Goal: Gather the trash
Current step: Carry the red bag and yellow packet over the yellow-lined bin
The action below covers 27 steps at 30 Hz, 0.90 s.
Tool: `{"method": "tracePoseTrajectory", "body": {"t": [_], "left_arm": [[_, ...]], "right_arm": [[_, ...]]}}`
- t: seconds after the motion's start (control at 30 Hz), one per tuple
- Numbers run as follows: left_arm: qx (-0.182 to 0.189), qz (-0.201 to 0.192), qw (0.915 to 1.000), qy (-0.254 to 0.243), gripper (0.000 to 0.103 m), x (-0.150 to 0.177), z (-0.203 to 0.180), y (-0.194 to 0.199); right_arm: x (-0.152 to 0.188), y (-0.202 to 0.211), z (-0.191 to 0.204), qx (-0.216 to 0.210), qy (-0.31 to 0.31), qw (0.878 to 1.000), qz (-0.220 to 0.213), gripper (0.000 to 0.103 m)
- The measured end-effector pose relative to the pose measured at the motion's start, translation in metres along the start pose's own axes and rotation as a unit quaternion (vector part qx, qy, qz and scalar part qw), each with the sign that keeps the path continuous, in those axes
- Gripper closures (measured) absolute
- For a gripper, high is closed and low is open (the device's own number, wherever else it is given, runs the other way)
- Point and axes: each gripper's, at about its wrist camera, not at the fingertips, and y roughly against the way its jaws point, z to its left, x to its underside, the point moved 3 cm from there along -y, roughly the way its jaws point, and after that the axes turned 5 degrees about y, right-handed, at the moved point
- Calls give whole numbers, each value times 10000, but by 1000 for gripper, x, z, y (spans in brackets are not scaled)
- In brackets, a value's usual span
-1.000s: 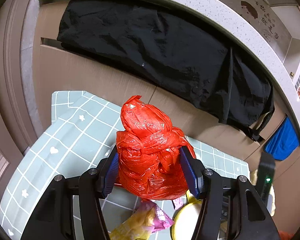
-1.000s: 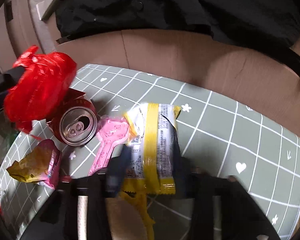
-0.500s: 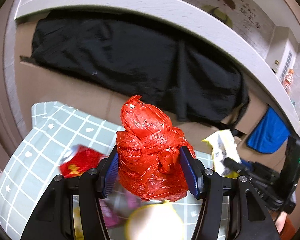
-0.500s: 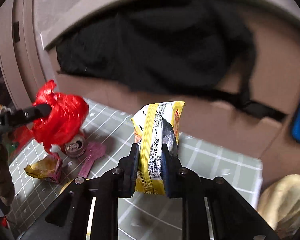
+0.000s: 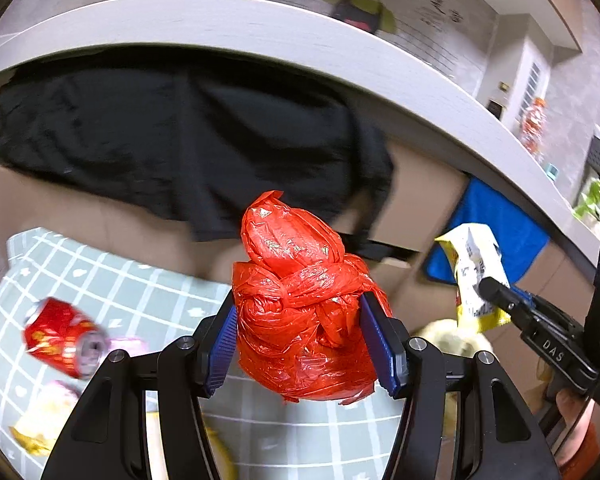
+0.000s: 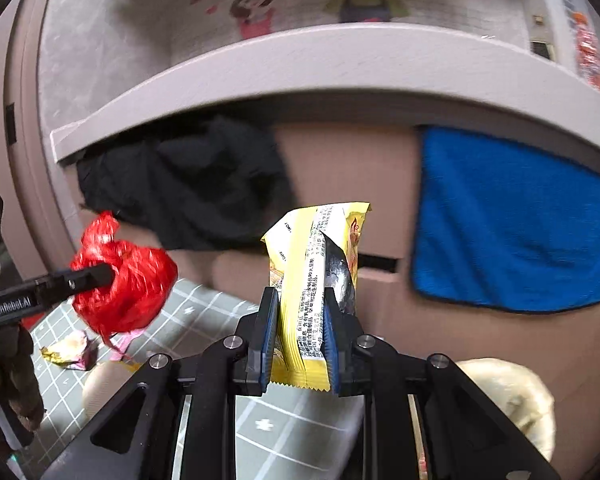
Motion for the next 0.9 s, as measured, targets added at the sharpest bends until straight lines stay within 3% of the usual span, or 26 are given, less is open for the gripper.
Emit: {"method": "tracePoseTrajectory", "body": {"t": [0.47, 0.67, 0.9], "left_arm": [[676, 102, 9934, -917, 44, 45, -175, -40], [834, 224, 9893, -1175, 44, 70, -218, -50], [890, 426, 9864, -1318, 44, 95, -240, -65]], "right_arm": [[20, 92, -123, 796, -270, 9956, -412, 84], [41, 115, -158, 994, -375, 9936, -388, 84], [71, 126, -182, 1037, -611, 9923, -302, 84]]}}
